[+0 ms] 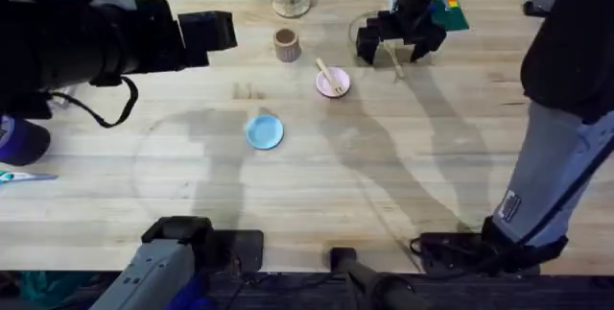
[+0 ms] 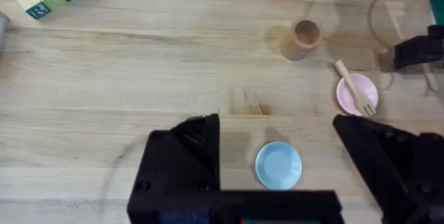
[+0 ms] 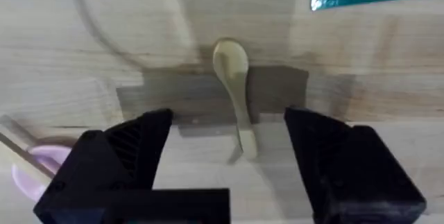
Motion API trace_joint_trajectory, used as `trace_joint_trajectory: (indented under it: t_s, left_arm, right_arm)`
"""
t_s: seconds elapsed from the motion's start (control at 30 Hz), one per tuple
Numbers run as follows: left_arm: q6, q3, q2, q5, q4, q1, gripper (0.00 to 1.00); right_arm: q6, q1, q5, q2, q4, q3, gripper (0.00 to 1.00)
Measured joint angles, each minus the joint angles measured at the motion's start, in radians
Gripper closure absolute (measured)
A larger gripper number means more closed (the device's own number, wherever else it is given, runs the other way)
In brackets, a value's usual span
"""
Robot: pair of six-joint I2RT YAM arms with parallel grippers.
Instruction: Pick up a utensil and set it on the pink plate, then put the other utensil in the container.
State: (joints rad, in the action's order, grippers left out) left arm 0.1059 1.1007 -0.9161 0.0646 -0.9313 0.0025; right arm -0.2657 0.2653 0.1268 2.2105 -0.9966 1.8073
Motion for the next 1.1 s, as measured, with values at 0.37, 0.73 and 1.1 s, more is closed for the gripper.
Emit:
trace_joint_trajectory:
  t_s: [0.37,0.73,1.1]
  left_arm:
    - [0.0,0.0,0.0,0.0,0.0,0.0,0.006]
    - [0.0,0.0,0.0,0.0,0.0,0.0,0.006]
    - [0.0,0.0,0.0,0.0,0.0,0.0,0.008]
  right_arm:
    - [-0.009,0.0,-0.011,0.006,-0.007,0.008,0.007]
    - [-0.014,-0.004,-0.053,0.009,-0.004,0.008,0.007]
    - [-0.015,-0.001,-0.068,0.01,0.003,0.009,0.205]
